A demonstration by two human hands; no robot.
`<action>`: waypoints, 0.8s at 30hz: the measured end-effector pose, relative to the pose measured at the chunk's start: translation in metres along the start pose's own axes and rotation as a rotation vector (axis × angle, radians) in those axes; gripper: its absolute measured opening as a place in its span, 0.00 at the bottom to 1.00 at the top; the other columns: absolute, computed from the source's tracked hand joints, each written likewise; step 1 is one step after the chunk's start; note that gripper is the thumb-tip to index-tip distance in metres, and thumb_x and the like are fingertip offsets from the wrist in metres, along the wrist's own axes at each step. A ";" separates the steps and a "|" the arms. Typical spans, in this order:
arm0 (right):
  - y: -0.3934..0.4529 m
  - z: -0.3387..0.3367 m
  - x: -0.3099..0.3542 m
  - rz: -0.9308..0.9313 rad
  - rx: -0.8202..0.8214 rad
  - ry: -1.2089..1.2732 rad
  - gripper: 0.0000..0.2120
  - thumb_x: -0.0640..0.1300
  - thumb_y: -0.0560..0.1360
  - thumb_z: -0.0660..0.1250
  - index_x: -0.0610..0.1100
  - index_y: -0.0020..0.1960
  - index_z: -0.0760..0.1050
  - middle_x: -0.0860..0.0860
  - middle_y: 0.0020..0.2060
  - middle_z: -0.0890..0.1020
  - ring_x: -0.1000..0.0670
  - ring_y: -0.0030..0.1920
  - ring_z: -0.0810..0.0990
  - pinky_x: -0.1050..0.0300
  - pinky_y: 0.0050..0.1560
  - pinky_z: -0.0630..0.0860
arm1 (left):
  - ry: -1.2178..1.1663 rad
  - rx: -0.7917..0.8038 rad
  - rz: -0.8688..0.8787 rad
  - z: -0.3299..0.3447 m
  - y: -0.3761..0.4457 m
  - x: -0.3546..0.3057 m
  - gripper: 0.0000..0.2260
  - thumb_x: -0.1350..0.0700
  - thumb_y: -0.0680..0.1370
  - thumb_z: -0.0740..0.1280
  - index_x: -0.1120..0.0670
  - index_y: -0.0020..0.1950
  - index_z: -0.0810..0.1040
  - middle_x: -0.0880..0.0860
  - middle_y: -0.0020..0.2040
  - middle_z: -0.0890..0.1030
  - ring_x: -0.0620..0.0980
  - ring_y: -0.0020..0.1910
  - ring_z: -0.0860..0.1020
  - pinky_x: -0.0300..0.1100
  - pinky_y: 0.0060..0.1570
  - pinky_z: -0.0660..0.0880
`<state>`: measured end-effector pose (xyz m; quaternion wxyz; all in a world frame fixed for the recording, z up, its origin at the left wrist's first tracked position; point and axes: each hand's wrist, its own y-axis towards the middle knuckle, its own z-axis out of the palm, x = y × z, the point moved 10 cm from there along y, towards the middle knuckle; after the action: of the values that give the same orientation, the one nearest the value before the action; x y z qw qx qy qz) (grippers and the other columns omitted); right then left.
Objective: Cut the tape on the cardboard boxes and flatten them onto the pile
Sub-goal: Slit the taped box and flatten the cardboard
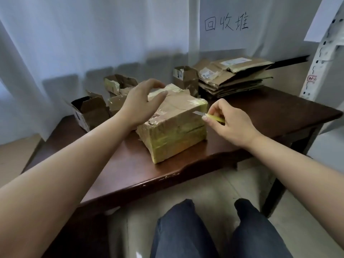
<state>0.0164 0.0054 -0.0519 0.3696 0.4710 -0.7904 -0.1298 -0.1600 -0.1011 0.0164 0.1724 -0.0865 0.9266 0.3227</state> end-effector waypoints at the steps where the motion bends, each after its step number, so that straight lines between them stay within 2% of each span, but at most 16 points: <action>1: -0.007 0.006 0.003 -0.028 0.032 -0.003 0.12 0.57 0.76 0.64 0.49 0.48 0.68 0.54 0.35 0.77 0.51 0.35 0.76 0.52 0.37 0.72 | -0.018 0.106 -0.011 0.014 -0.001 -0.006 0.15 0.48 0.80 0.64 0.51 0.64 0.76 0.47 0.61 0.78 0.43 0.61 0.73 0.36 0.58 0.64; 3: -0.019 0.017 0.011 -0.087 0.090 0.006 0.10 0.55 0.76 0.66 0.50 0.47 0.68 0.56 0.33 0.75 0.52 0.33 0.75 0.53 0.36 0.70 | -0.014 0.347 -0.051 0.044 -0.007 -0.004 0.17 0.44 0.79 0.64 0.46 0.66 0.76 0.43 0.62 0.77 0.41 0.62 0.72 0.35 0.60 0.63; 5: -0.025 0.027 0.021 -0.140 0.126 0.019 0.09 0.54 0.76 0.67 0.51 0.46 0.68 0.56 0.33 0.76 0.52 0.32 0.74 0.54 0.35 0.69 | -0.039 0.484 -0.095 0.061 -0.016 0.006 0.20 0.39 0.78 0.63 0.41 0.68 0.74 0.41 0.68 0.73 0.40 0.68 0.67 0.36 0.67 0.59; 8: -0.029 0.042 0.041 -0.230 0.152 0.006 0.10 0.55 0.75 0.67 0.50 0.46 0.71 0.54 0.34 0.78 0.52 0.31 0.73 0.56 0.33 0.67 | -0.087 0.491 -0.127 0.064 -0.021 0.017 0.22 0.36 0.77 0.61 0.40 0.69 0.72 0.44 0.73 0.68 0.40 0.74 0.61 0.43 0.75 0.53; 12: -0.033 0.052 0.054 -0.286 0.095 -0.049 0.14 0.60 0.73 0.62 0.51 0.49 0.75 0.58 0.33 0.75 0.56 0.31 0.71 0.58 0.33 0.66 | -0.106 0.482 -0.146 0.066 -0.023 0.013 0.21 0.39 0.80 0.58 0.44 0.70 0.72 0.46 0.74 0.67 0.41 0.74 0.61 0.41 0.75 0.53; 15: -0.033 0.056 0.050 -0.247 0.049 -0.017 0.14 0.59 0.74 0.64 0.51 0.52 0.77 0.57 0.36 0.79 0.52 0.35 0.77 0.58 0.36 0.68 | -0.118 0.476 -0.143 0.066 -0.024 0.015 0.20 0.40 0.80 0.58 0.45 0.70 0.72 0.47 0.74 0.67 0.41 0.74 0.62 0.42 0.75 0.53; 17: -0.035 0.059 0.049 -0.261 0.014 -0.029 0.11 0.57 0.74 0.66 0.50 0.49 0.76 0.57 0.33 0.78 0.49 0.35 0.79 0.58 0.34 0.67 | -0.109 0.471 -0.144 0.066 -0.023 0.017 0.20 0.40 0.80 0.59 0.45 0.69 0.73 0.47 0.74 0.68 0.41 0.73 0.62 0.42 0.75 0.54; 20: -0.041 0.062 0.061 -0.358 -0.054 -0.086 0.11 0.58 0.74 0.63 0.50 0.45 0.73 0.56 0.28 0.77 0.46 0.31 0.80 0.59 0.30 0.66 | -0.115 0.459 -0.135 0.066 -0.022 0.016 0.20 0.41 0.80 0.60 0.46 0.69 0.74 0.45 0.72 0.69 0.39 0.72 0.63 0.38 0.73 0.55; 24: -0.048 0.059 0.083 -0.497 -0.176 -0.160 0.13 0.57 0.75 0.61 0.47 0.42 0.75 0.54 0.31 0.81 0.48 0.31 0.81 0.60 0.25 0.67 | -0.135 0.454 -0.147 0.066 -0.024 0.017 0.20 0.41 0.79 0.62 0.47 0.69 0.74 0.41 0.70 0.71 0.36 0.70 0.65 0.32 0.68 0.57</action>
<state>-0.0174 -0.0975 -0.0811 0.3023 0.6048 -0.6631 -0.3213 -0.1521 -0.0792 -0.0519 0.2721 -0.0910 0.9529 0.0979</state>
